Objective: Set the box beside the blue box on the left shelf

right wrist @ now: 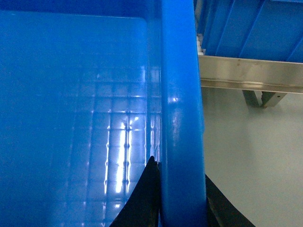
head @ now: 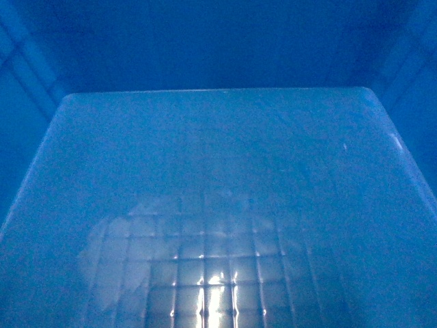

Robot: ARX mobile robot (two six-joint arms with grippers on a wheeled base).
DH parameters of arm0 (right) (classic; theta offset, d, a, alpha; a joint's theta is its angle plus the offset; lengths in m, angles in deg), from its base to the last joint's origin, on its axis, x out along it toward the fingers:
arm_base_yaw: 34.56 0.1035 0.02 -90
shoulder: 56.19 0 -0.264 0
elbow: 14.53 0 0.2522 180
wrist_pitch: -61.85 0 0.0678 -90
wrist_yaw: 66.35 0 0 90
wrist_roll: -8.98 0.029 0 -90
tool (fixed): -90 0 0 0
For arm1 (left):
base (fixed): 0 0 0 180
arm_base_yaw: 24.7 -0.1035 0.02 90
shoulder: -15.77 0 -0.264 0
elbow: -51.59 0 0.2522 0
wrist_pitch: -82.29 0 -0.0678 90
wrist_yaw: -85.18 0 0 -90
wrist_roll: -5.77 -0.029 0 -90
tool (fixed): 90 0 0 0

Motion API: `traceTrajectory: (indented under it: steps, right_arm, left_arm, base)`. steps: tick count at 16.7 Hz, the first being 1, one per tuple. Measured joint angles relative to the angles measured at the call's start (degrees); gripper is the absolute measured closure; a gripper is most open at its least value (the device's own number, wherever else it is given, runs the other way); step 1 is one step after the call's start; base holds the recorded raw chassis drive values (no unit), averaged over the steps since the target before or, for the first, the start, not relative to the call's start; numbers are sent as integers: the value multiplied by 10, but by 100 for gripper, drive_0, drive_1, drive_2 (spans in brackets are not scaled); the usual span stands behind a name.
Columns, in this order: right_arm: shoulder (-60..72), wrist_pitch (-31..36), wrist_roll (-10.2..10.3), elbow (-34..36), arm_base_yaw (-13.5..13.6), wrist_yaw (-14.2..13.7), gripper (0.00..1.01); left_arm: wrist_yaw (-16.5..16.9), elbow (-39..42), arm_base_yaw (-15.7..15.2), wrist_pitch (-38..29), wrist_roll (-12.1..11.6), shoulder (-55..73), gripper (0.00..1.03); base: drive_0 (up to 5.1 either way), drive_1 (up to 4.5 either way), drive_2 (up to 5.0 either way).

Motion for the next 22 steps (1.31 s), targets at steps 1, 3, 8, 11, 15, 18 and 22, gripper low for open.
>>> traceTrajectory:
  steps: [1, 3, 8, 11, 15, 18, 22]
  right_arm:
    - [0, 0, 0, 0, 0, 0, 91]
    - [0, 3, 0, 0, 0, 0, 91]
    - [0, 4, 0, 0, 0, 0, 91]
    - [0, 4, 0, 0, 0, -1, 91]
    - [-2, 3, 0, 0, 0, -1, 91]
    - [-3, 3, 0, 0, 0, -1, 91]
    - [-2, 3, 0, 0, 0, -2, 91]
  left_arm:
    - [0, 0, 0, 0, 0, 0, 96]
    - [0, 0, 0, -3, 0, 0, 96]
    - [0, 0, 0, -4, 0, 0, 96]
    - [0, 0, 0, -4, 0, 0, 96]
    - [0, 0, 0, -4, 0, -1, 96]
    - [0, 0, 0, -4, 0, -1, 96]
    - [0, 0, 0, -4, 0, -1, 96]
  base:
    - [0, 0, 0]
    - [0, 0, 0]
    - [0, 0, 0]
    - [0, 0, 0]
    - [2, 110, -106]
    - [17, 449, -415]
    - [15, 447, -416]
